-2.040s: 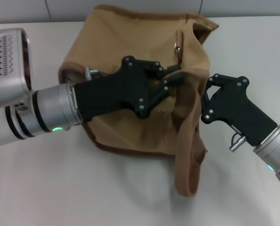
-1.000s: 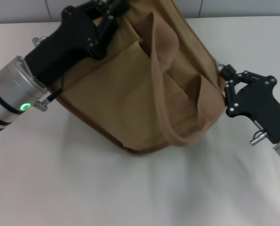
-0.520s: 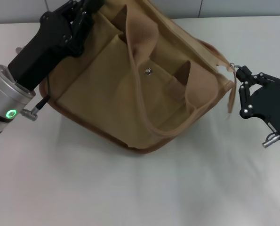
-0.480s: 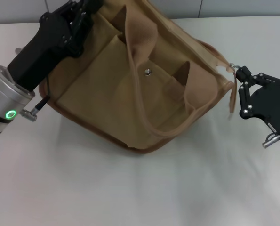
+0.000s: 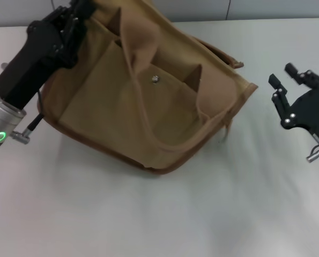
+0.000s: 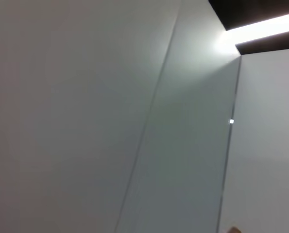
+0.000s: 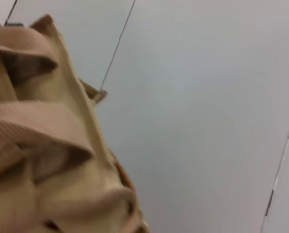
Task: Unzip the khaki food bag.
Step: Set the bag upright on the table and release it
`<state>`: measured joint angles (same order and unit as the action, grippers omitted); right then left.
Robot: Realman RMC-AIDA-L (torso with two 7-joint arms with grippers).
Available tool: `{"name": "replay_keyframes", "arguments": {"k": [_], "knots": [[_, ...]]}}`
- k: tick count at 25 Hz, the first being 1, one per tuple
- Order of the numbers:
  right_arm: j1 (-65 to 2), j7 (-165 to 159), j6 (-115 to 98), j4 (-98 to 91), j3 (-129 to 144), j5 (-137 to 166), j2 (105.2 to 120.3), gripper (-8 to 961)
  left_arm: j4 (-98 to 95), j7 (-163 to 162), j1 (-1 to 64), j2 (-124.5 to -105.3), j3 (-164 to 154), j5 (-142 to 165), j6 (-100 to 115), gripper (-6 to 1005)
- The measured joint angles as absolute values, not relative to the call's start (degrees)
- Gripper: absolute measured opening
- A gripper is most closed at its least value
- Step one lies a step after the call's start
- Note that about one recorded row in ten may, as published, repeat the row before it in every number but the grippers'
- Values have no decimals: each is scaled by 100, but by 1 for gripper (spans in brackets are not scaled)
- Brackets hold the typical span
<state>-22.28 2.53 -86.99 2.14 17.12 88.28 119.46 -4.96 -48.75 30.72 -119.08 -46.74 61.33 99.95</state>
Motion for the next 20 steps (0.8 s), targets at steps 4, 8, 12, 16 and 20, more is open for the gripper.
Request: {"name": "replay_keyframes", "arguments": {"k": [4, 8, 12, 16, 20], "knots": [[-2343, -241, -8445, -193, 1760, 8860, 11937, 251, -501, -4858, 2997, -11902, -4643, 6128, 9979, 128], [-2514, -1145, -8263, -896, 2124, 9154, 11924, 377, -500, -4850, 2951, -11900, -4644, 6125, 9973, 129], [-2711, -2083, -8085, -1573, 2639, 9623, 11920, 488, -486, -4849, 2921, -11900, -4646, 6125, 9978, 130], [-2951, -2466, -7745, -1754, 2981, 9808, 11921, 496, -486, -4849, 2884, -11900, -4649, 6125, 9993, 131], [-3229, -2452, -7414, -1576, 3001, 9811, 11937, 494, -481, -4843, 2865, -11900, -4649, 6124, 9978, 132]]}}
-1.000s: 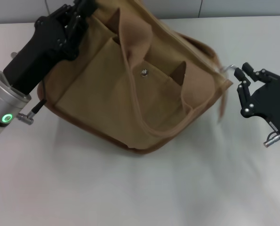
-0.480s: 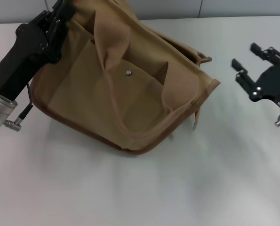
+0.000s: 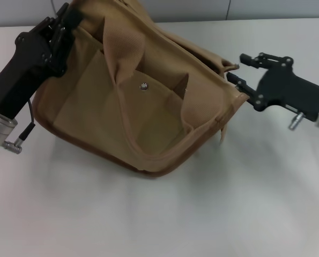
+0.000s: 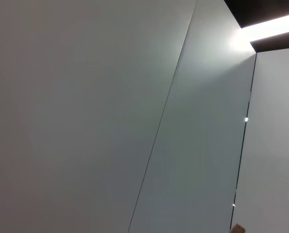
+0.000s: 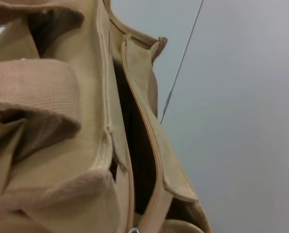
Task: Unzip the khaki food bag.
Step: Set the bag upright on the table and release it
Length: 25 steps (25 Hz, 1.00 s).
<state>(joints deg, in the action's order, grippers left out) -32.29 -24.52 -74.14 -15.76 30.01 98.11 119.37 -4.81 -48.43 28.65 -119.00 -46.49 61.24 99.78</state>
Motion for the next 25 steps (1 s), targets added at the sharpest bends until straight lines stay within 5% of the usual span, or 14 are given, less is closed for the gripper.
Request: {"name": "replay_keyframes", "arguments": {"k": [5, 15, 25], "knots": [[-3381, -2368, -7376, -1455, 3016, 9815, 11944, 492, -478, -4837, 2855, -11900, -4649, 6124, 9901, 133], [-3447, -2379, -7373, -1404, 3197, 9774, 11944, 58, -501, -4826, 2857, -11900, -4649, 6125, 9814, 135], [-3498, -4248, -7793, -1812, 3147, 9165, 11912, 62, -456, -4860, 2792, -11893, -4765, 6345, 9777, 137]]}}
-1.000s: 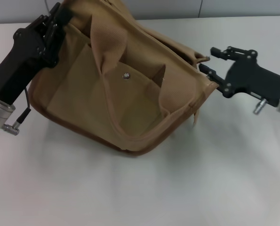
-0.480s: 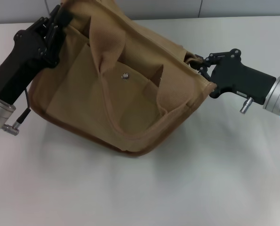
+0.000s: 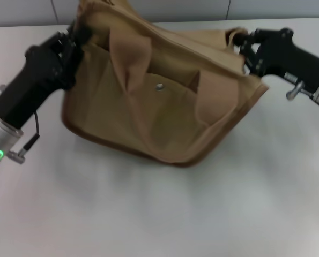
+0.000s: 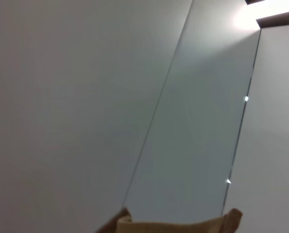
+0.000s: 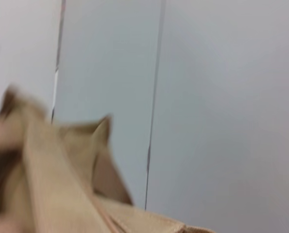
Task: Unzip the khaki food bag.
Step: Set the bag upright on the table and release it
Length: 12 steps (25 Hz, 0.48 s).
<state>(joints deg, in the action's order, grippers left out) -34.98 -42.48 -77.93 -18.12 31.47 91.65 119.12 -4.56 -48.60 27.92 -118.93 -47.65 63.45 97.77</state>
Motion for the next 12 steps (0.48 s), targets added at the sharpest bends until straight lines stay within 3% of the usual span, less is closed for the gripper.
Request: {"name": "replay_keyframes", "arguments": {"k": [12], "knots": [[-3717, -5088, -7677, -1879, 3150, 8751, 11915, 123, -642, -5976, 2555, -11837, -4781, 7413, 9590, 140]]}}
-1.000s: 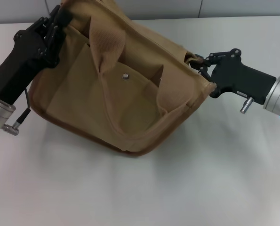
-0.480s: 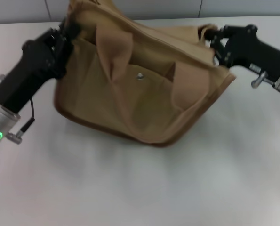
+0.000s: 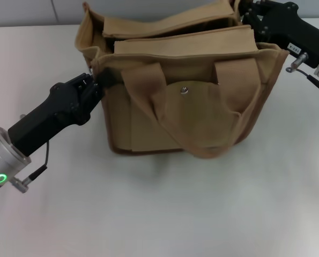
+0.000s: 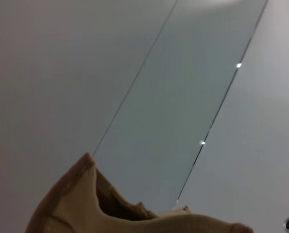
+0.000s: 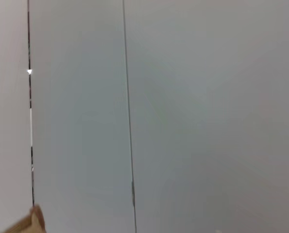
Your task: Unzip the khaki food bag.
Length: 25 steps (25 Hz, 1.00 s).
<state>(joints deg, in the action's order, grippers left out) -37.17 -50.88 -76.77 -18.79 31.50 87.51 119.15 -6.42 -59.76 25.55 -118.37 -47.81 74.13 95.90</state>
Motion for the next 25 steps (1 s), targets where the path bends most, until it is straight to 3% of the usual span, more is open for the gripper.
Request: {"name": "replay_keyframes", "arguments": {"k": [7, 13, 15, 17, 19, 21, 23, 25], "knots": [[-3485, -5498, -8105, -1933, 3120, 8443, 11911, 158, -1283, -6042, 2000, -11829, -4675, 7378, 10012, 141], [-2873, -6445, -9756, -2659, 3388, 8504, 11822, 361, -1966, -5726, 1575, -11590, -4668, 7488, 11123, 323], [-2775, -6675, -10363, -3008, 3903, 9015, 11671, 438, -2271, -5757, 1537, -11399, -4858, 7839, 11188, 545], [-2781, -6731, -10871, -3169, 4413, 9550, 11568, 512, -2403, -5806, 1606, -11124, -5021, 8319, 11189, 616], [-2794, -6694, -11131, -3214, 4690, 9883, 11573, 585, -2415, -5878, 1713, -10911, -5138, 8767, 11238, 686], [-2780, -6598, -11166, -3274, 4756, 10130, 11714, 645, -2518, -5928, 1769, -10805, -5306, 9090, 11290, 757], [-2744, -6482, -11136, -3367, 4760, 10385, 11884, 690, -2630, -5931, 1771, -10797, -5381, 9218, 11292, 798], [-2743, -6471, -11130, -3353, 4763, 10416, 11900, 736, -2741, -5946, 1776, -10828, -5406, 9314, 11294, 839]]}}
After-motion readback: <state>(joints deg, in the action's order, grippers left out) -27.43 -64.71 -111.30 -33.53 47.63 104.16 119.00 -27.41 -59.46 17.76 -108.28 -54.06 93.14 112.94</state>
